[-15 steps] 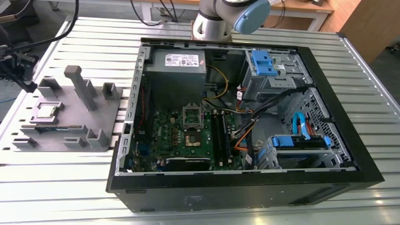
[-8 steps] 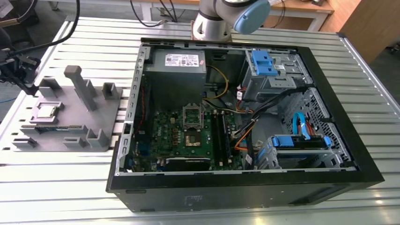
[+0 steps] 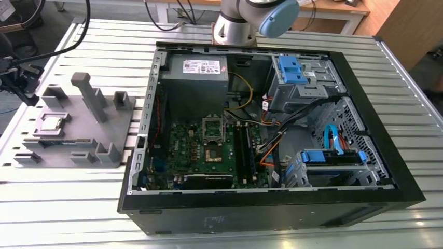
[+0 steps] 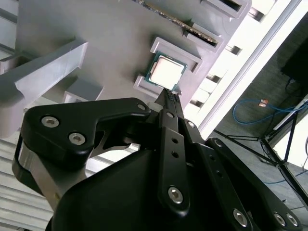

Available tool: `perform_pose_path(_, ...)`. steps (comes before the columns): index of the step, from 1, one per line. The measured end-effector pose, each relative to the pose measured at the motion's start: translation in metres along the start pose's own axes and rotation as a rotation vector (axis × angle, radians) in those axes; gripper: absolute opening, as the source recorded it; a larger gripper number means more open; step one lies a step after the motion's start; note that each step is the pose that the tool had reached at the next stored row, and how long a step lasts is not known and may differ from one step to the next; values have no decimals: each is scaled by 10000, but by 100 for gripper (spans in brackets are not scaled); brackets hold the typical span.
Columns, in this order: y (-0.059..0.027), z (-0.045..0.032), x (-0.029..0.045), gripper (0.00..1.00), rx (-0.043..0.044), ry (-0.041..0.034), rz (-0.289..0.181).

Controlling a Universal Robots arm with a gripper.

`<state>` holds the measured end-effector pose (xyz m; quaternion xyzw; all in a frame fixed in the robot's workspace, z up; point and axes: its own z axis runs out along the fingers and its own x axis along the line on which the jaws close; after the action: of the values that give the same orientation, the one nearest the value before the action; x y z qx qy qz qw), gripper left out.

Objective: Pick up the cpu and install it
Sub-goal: 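Reach for the cpu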

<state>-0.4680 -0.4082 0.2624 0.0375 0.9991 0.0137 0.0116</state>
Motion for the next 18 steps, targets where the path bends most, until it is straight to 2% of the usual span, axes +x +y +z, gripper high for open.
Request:
perform_pose_path(6,0,8,0,11,1,16,1)
perform_pose_path(18,-38,199,-1,11,2,18,-17)
